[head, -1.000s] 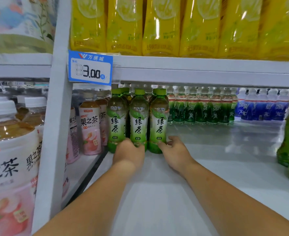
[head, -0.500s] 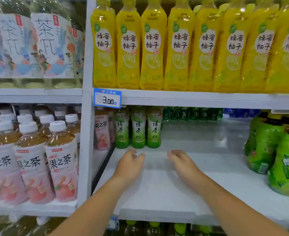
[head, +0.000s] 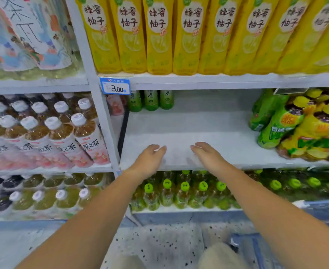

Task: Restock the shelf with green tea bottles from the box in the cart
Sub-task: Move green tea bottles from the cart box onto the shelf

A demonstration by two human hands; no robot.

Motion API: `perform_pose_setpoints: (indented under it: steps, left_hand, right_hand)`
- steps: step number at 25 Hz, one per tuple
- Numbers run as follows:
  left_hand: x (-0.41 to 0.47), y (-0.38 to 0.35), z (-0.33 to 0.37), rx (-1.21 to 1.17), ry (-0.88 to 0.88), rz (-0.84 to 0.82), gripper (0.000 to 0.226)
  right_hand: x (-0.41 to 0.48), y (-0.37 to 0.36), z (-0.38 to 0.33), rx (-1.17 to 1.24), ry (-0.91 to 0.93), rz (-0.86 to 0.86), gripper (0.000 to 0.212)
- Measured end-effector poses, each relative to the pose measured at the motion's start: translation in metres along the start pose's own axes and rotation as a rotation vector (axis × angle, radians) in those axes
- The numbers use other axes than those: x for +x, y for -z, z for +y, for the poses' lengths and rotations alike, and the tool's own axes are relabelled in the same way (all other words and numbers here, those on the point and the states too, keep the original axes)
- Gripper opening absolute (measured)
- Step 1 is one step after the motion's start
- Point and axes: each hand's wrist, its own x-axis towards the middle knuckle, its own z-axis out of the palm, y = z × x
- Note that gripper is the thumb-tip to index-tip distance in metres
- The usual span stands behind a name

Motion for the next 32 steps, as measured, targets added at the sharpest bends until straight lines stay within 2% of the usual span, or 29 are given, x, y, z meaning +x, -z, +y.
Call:
perform_pose_setpoints:
  steps: [6, 10, 13, 18, 26, 32]
  left_hand:
    - [-0.090, 0.005, 0.052, 0.052, 0.049, -0.111, 0.063]
    - [-0.152, 0.006, 0.089, 0.062, 0.027, -0.174, 0.065]
    - [-0.184, 0.006, 0.114, 0.053, -0.016, -0.218, 0.066]
    - [-0.228, -0.005, 0.144, 0.077, -0.101, -0.312, 0.061]
    - [-0.286, -0.062, 0.169, 0.119, -0.250, -0.471, 0.056]
    - [-0.313, -0.158, 0.194, 0.195, -0.296, -0.574, 0.056]
  right_hand:
    - [-0.094, 0.043, -0.024, -0.027, -0.132, -0.035, 0.062]
    - [-0.165, 0.071, -0.043, 0.012, -0.144, -0.024, 0.064]
    - [-0.212, 0.088, -0.055, 0.058, -0.141, 0.040, 0.054]
    - [-0.287, 0.116, -0.051, 0.072, -0.212, 0.180, 0.058]
    - [-0.400, 0.170, 0.003, 0.079, -0.301, 0.422, 0.060]
    - [-0.460, 0.229, 0.068, 0.149, -0.402, 0.509, 0.048]
